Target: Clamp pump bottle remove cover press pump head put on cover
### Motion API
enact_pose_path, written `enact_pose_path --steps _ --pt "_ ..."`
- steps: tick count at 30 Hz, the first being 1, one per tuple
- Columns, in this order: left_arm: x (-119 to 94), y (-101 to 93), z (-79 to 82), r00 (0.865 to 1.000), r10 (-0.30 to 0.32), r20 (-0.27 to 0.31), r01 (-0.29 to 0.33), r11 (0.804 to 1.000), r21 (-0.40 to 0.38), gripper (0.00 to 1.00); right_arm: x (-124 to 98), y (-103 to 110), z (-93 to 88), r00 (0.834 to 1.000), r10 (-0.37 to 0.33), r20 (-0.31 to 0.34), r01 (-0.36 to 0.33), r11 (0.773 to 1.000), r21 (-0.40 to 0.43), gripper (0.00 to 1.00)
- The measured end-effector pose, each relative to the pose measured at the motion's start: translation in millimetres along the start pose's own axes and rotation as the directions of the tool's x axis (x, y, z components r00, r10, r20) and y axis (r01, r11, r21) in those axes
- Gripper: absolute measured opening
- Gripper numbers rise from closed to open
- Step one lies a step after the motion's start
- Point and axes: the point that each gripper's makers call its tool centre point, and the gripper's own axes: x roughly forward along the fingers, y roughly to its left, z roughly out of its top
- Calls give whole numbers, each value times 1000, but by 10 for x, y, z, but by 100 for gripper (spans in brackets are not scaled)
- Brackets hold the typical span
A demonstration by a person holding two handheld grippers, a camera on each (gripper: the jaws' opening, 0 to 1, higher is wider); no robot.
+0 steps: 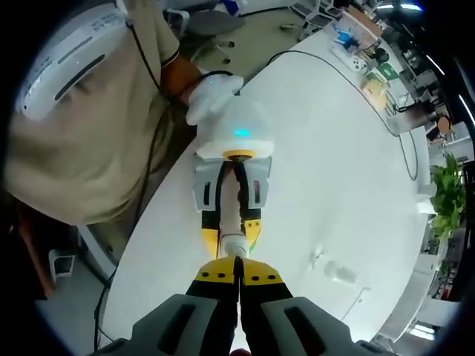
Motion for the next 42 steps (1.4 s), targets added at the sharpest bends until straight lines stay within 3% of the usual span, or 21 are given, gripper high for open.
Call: enact_pose_path --steps 42 --pt "7 38 -14 1000 8 -1 -8 1000 0 14 70 -6 -10 999 45 26 -46 998 35 0"
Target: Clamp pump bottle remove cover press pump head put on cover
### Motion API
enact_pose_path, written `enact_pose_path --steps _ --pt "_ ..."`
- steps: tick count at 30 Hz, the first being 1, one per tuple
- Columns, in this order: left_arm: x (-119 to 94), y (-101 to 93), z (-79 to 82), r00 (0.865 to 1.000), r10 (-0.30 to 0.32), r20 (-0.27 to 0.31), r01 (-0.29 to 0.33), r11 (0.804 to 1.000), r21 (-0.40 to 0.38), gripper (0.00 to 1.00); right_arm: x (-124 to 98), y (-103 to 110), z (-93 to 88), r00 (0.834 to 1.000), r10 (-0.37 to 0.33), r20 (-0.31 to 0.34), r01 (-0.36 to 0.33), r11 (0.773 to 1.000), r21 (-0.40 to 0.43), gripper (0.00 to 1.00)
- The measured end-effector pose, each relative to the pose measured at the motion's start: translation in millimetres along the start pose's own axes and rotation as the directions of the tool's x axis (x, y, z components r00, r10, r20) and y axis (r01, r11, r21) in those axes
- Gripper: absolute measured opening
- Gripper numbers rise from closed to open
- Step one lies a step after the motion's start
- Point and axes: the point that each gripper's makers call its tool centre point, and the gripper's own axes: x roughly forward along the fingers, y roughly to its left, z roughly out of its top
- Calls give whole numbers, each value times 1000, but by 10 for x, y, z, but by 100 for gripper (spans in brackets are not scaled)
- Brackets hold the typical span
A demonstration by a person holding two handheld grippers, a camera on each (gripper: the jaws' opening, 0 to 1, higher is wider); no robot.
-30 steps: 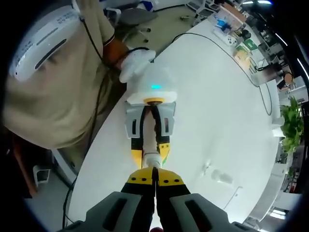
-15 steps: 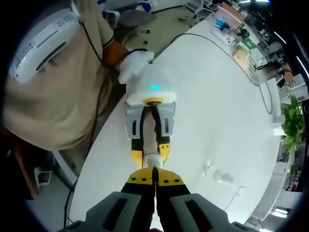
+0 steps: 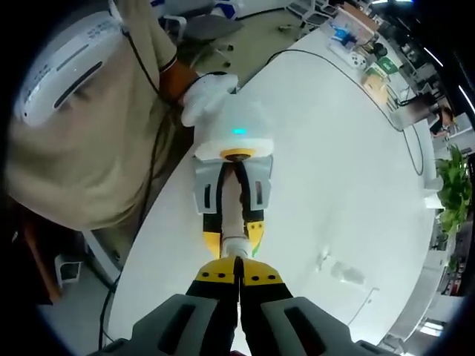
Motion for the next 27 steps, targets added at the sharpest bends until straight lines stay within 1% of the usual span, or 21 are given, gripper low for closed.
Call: enact_pose_path --steps 10,17,22,25,27 --pt "-1 -17 4 1000 -2 0 2 1000 -1 14 -8 8 0 1000 1 5 -1 1000 1 0" --pt "-6 -18 10 1000 -2 1 2 1000 -1 14 -45 1 -6 1000 -23 2 23 1000 8 0" --pt "-10 -23 15 1000 -2 1 2 1000 -1 14 -83 -1 1 999 -36 15 36 999 -6 0" --pt "-10 -24 16 1000 -3 1 3 1000 -1 14 -80 -5 2 999 -46 17 46 999 2 0" --pt "-11 -23 17 1000 -3 1 3 1000 -1 14 -77 -2 4 998 -53 15 53 999 -11 0"
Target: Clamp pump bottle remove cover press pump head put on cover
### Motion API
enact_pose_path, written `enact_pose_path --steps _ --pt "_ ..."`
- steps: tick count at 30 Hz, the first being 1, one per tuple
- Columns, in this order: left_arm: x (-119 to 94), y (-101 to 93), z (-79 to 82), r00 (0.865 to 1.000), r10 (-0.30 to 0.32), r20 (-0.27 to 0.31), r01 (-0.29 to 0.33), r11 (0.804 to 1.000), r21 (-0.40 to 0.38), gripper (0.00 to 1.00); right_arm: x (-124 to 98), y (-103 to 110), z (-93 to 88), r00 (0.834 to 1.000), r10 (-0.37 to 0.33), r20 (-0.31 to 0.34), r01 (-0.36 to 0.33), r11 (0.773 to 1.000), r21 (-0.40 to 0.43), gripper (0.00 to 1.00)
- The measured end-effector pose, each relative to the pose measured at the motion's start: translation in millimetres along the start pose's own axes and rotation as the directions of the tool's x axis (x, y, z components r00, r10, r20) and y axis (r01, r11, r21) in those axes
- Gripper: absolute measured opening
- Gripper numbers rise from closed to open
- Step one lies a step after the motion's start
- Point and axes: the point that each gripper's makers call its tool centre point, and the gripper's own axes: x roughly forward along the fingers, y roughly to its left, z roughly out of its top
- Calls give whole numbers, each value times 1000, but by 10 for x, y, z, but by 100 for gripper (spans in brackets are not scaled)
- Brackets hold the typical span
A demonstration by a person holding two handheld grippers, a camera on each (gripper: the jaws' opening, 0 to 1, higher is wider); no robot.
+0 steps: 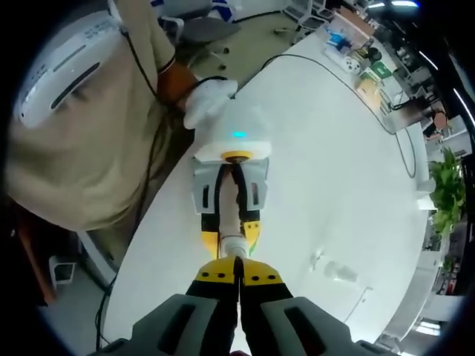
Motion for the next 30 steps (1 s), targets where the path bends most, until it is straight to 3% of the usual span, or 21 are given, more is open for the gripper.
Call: enact_pose_path --steps 30 --pt "10 -2 9 1000 -4 0 4 1000 1 14 33 2 -2 999 31 -20 -30 999 16 0"
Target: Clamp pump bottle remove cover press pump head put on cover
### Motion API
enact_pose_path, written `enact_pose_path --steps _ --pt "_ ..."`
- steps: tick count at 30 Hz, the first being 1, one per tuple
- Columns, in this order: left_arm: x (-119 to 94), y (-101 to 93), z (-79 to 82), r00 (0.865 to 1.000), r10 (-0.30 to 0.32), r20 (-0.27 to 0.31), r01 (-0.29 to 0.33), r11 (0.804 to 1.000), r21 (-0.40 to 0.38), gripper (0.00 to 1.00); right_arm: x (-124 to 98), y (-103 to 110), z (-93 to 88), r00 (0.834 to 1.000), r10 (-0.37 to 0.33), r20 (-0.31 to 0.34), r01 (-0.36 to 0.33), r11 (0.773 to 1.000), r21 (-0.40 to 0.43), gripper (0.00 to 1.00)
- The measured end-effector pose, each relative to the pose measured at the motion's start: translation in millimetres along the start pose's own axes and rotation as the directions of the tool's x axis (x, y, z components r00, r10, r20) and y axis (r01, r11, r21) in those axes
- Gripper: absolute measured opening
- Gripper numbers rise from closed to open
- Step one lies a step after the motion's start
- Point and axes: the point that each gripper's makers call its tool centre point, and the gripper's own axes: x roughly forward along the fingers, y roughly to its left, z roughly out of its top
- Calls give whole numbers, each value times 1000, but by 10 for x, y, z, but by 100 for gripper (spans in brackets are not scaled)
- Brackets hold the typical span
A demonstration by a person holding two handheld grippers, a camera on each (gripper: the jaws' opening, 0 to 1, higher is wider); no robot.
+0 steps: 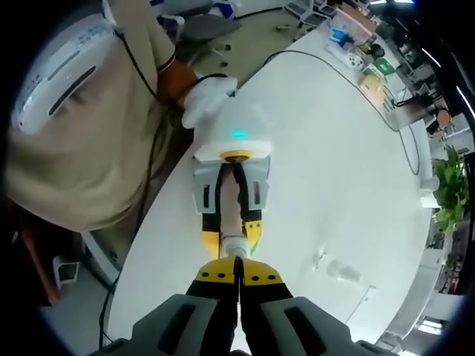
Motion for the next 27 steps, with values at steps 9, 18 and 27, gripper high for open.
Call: enact_pose_path --steps 9,18,27 --pt "0 -12 -1 1000 -2 0 2 1000 2 14 41 13 -4 1000 2 -16 -2 1000 3 0" --pt "-2 -12 0 1000 -4 0 4 1000 2 14 43 13 -4 999 2 -33 -2 1000 -9 0" --pt "-2 -12 2 1000 -6 0 6 1000 2 14 40 19 -3 1000 -3 -29 3 1000 -2 0"
